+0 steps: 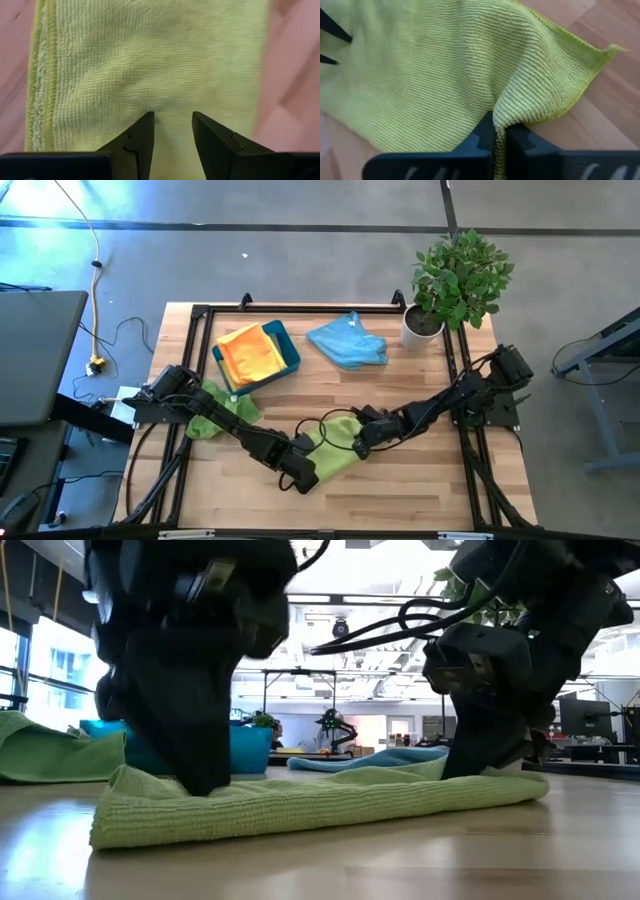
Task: Fold microfiber towels
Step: Fold the right green microfiber cloth
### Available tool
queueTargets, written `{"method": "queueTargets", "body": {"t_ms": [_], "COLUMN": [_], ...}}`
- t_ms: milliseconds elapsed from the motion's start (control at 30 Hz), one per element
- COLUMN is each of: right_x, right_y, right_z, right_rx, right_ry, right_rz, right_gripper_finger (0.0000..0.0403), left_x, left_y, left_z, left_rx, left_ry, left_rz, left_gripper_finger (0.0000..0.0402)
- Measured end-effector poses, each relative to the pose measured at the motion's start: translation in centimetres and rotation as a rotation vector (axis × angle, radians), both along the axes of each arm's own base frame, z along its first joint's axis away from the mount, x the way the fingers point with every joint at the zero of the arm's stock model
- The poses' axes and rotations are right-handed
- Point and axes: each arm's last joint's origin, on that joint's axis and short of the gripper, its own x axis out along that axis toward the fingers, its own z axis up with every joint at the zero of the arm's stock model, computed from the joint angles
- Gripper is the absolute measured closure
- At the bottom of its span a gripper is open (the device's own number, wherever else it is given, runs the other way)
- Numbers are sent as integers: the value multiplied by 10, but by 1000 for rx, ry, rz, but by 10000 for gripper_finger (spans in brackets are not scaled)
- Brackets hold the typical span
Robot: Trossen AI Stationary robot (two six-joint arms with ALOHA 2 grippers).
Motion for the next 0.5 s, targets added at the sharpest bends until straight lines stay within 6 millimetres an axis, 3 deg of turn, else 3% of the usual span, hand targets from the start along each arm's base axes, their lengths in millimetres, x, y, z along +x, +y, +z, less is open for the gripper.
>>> {"method": "queueTargets", "body": {"t_ms": [200, 500], "right_x": [-3, -4], "right_y": [-1, -2], "right_z": [-1, -2], "right_rx": [-41, -52], "right_ry": [36, 52], "right_rz": [46, 102], "right_gripper_finger": [400, 402], "left_x": [11, 20], "left_y": [-5, 4], "left_z": [22, 58], "left_rx": [-26, -64], "left_ry": [-18, 60], "left_rz": [-68, 20], "left_gripper_finger": [277, 277]}}
